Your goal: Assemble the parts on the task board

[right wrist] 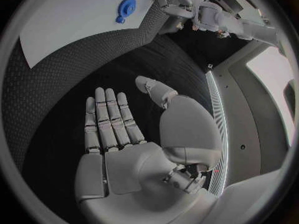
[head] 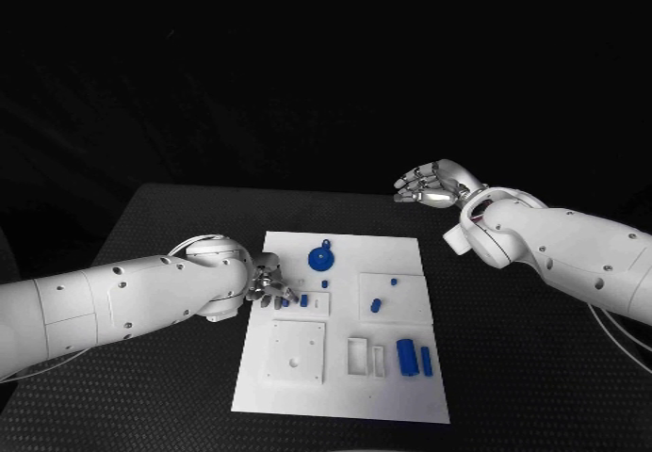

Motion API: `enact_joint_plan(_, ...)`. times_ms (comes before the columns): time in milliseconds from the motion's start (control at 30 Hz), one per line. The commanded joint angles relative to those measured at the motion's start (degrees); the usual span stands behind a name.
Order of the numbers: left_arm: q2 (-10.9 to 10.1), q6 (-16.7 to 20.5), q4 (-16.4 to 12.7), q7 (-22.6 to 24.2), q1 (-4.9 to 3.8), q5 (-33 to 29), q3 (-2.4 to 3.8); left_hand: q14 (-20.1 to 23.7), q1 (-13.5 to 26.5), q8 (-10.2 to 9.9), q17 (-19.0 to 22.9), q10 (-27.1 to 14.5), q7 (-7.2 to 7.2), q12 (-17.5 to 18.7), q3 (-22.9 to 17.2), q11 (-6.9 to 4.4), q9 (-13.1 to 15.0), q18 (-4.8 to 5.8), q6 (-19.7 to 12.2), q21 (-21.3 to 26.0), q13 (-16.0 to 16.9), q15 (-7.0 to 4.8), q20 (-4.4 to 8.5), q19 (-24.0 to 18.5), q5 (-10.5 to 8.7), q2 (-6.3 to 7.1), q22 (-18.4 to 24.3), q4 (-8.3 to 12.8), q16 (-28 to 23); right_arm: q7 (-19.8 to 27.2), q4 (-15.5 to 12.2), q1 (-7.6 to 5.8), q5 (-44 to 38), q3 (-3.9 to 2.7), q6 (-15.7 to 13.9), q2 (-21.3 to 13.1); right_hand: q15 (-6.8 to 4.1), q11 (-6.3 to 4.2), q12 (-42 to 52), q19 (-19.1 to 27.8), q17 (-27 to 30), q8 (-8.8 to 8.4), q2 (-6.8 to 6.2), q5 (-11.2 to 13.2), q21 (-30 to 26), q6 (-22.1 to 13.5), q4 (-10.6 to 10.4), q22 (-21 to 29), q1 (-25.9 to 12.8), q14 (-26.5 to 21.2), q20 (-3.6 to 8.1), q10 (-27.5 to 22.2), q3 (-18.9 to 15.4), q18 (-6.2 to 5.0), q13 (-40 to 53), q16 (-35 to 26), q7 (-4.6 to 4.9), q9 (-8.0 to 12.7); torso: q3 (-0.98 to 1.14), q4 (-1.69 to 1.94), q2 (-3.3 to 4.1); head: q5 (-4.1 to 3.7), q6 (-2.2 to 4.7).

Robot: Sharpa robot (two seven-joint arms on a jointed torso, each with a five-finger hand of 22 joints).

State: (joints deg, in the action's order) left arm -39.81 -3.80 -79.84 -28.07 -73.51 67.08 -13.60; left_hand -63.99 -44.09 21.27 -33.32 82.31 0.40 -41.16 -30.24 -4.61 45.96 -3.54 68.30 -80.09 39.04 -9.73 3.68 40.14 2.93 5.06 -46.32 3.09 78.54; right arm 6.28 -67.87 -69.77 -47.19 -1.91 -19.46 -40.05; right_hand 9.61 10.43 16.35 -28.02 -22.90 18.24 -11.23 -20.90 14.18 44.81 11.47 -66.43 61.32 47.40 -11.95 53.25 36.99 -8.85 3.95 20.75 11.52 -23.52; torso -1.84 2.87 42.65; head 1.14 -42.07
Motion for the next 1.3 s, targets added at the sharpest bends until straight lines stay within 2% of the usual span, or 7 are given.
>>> enact_joint_plan(33, 0.16, 0.53, 0.12, 0.16, 0.2, 0.41, -0.15, -0.14, 0.37, 0.33, -0.09, 0.12, 0.08, -0.35, -0.05, -0.14, 0.14, -1.21, -0.01, -0.37, 0.13, -0.29, 10.73, 0.3, -0.16, 0.51, 0.02, -0.68, 0.39, 0.67, -0.04, 0.05, 0.12, -0.01, 0.66, 0.01, 0.32, 0.02, -0.25, 0.43, 0.1, 0.14, -0.21, -0.22, -0.35, -0.33, -0.07, -0.09, -0.41, 0.07, -0.06, 0.25, -0.4, 1.14, -0.07, -0.27, 0.58, 0.06, 0.04, 0.0, 0.0, -0.01, 0.03)
enact_joint_plan(200, 0.3, 0.77, 0.26, 0.29, 0.2, 0.29, -0.14, -0.08, 0.77, 0.48, -0.1, -0.02, 0.05, -0.59, 0.0, -0.19, 0.28, -1.3, -0.11, -0.41, 0.23, -0.37, 10.78, 0.28, -0.16, 1.62, 0.03, -1.99, 0.5, 0.66, -0.04, 0.07, 0.12, -0.01, 0.67, 0.01, 0.33, 0.01, -0.28, 0.43, 0.12, 0.14, -0.2, -0.24, -0.39, -0.34, -0.08, -0.12, -0.43, 0.05, -0.05, 0.28, -0.43, 1.15, -0.07, -0.28, 0.58, 0.07, 0.07, -0.02, 0.02, -0.05, 0.05)
enact_joint_plan(567, 0.19, 1.82, 0.59, 0.59, 0.2, 0.08, -0.13, -0.06, 0.67, 0.58, -0.1, -0.11, 0.03, -0.74, -0.07, -0.22, 0.38, -1.37, -0.17, -0.48, 0.28, -0.43, 10.83, 0.28, -0.16, 2.0, 0.02, -2.67, 0.57, 0.65, -0.03, 0.12, 0.12, -0.01, 0.68, -0.01, 0.34, 0.0, -0.36, 0.44, 0.16, 0.15, -0.18, -0.29, -0.47, -0.33, -0.06, -0.18, -0.42, 0.04, -0.04, 0.31, -0.49, 1.16, -0.07, -0.3, 0.58, 0.08, 0.08, -0.02, -0.01, -0.15, 0.1)
enact_joint_plan(933, -0.06, 4.31, 1.02, 1.1, 0.21, -0.3, -0.09, 0.12, 0.43, 0.64, 0.08, -0.44, 0.11, -0.79, -0.52, -0.29, 0.52, -1.52, -0.6, -0.53, 0.16, -0.58, 10.9, 0.31, -0.15, 3.93, 0.09, -5.16, 0.43, 0.67, -0.03, 0.19, 0.12, -0.01, 0.66, 0.0, 0.35, 0.0, -0.42, 0.45, 0.19, 0.16, -0.15, -0.32, -0.53, -0.33, -0.05, -0.22, -0.42, 0.03, -0.03, 0.35, -0.53, 1.17, -0.07, -0.32, 0.57, 0.08, 0.04, 0.01, 0.0, -0.26, 0.3)
enact_joint_plan(1033, -0.14, 5.25, 0.98, 1.45, 0.21, -0.88, -0.02, 0.13, 0.27, 0.63, 0.11, -0.48, 0.13, -0.76, -0.64, -0.29, 0.53, -1.53, -0.68, -0.54, 0.12, -0.59, 10.9, 0.31, -0.15, 3.97, 0.1, -5.49, 0.4, 0.67, -0.01, 0.23, 0.12, -0.01, 0.65, -0.03, 0.35, -0.01, -0.44, 0.45, 0.2, 0.17, -0.15, -0.33, -0.55, -0.33, -0.04, -0.24, -0.41, 0.02, -0.03, 0.35, -0.54, 1.18, -0.07, -0.32, 0.57, 0.09, 0.02, -0.01, 0.0, -0.26, 0.3)
enact_joint_plan(1233, -0.67, 7.25, 0.32, 1.6, 0.18, -1.16, 0.64, 0.56, -0.44, 0.26, 0.55, -1.04, 0.43, -0.02, -0.78, -0.17, 0.43, -1.45, -1.45, -0.31, -0.4, -0.5, 10.8, 0.01, -0.14, 4.4, 0.27, -6.75, -0.3, 0.69, -0.01, 0.27, 0.12, -0.01, 0.64, 0.04, 0.36, -0.01, -0.48, 0.44, 0.22, 0.17, -0.13, -0.35, -0.58, -0.33, -0.06, -0.27, -0.43, 0.02, -0.03, 0.38, -0.57, 1.18, -0.07, -0.33, 0.57, 0.09, 0.05, -0.01, -0.03, -0.23, 0.41)
enact_joint_plan(1300, -0.7, 7.82, 0.3, 1.75, 0.18, -1.19, 1.31, 0.62, -0.67, 0.2, 0.67, -1.13, 0.48, 0.2, -0.78, -0.16, 0.41, -1.43, -1.57, -0.26, -0.55, -0.47, 10.78, -0.03, -0.14, 4.31, 0.31, -7.0, -0.49, 0.7, 0.0, 0.28, 0.12, -0.01, 0.62, 0.03, 0.36, -0.01, -0.49, 0.45, 0.23, 0.17, -0.12, -0.36, -0.6, -0.33, -0.06, -0.28, -0.43, 0.02, -0.03, 0.38, -0.58, 1.19, -0.07, -0.33, 0.57, 0.09, 0.07, -0.03, -0.02, -0.23, 0.44)
